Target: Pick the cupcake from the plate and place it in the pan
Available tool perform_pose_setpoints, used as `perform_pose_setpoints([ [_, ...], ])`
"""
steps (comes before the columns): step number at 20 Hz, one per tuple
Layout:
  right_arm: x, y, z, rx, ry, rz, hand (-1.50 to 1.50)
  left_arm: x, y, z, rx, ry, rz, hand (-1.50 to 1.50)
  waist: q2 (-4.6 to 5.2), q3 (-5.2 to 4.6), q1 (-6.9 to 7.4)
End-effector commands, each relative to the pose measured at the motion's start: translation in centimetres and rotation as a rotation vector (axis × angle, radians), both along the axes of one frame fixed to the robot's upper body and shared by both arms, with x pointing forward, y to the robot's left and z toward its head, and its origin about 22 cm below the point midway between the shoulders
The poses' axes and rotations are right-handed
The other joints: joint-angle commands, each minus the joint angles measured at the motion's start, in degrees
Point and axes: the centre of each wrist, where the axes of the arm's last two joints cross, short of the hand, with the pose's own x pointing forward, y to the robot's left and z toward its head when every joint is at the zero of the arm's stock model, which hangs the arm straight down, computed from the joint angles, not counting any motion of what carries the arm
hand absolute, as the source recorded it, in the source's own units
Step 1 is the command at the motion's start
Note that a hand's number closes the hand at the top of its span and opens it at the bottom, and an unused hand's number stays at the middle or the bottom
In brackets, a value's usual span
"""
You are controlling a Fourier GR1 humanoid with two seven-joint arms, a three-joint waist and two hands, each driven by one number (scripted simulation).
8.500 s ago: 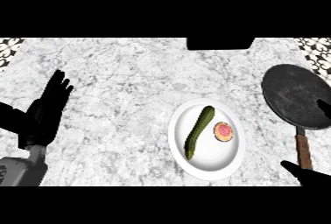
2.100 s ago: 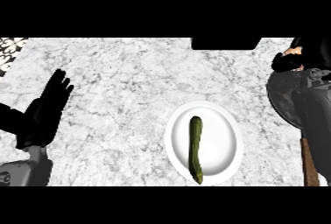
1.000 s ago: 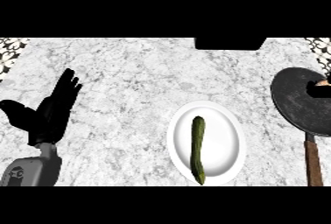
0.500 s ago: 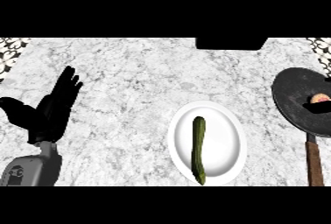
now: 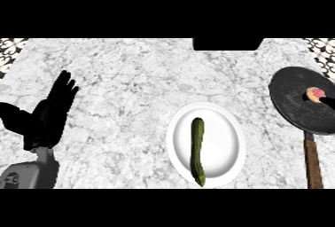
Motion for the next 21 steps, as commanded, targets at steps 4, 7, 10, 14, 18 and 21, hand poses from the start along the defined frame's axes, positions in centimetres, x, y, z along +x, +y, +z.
perform_pose_setpoints([
  [4, -6.2, -6.1, 1.7, 0.156, -0.228, 0.018, -1.50, -0.9, 1.6, -0.2, -0.013, 0.015, 0.012, 0.00, -0.49, -0.11, -1.35],
  [7, -10.1, -7.3, -0.3, 0.223, -0.292, 0.063, -1.50, -0.6, 2.4, 0.3, 0.006, 0.003, 0.032, 0.00, -0.63, -0.16, -2.26],
  [10, -12.6, -8.9, 1.3, 0.269, -0.291, 0.143, -1.50, -0.7, 1.6, 0.9, 0.008, 0.005, 0.033, 0.00, -0.56, -0.21, -1.79],
  [14, -18.1, -8.9, -0.5, 0.251, -0.314, 0.149, -1.50, 0.3, 1.2, 1.5, 0.000, 0.000, 0.021, 0.00, -0.30, -0.19, -1.36],
  [18, -20.9, -8.6, 0.4, 0.223, -0.306, 0.114, -1.50, 0.4, 1.5, 0.4, -0.003, 0.000, 0.002, 0.00, -0.06, -0.13, -0.43],
  [21, -19.1, -6.2, 0.8, 0.228, -0.279, 0.116, -1.50, 1.0, -0.8, -0.5, -0.001, -0.013, -0.006, 0.00, 0.00, -0.13, -0.24],
])
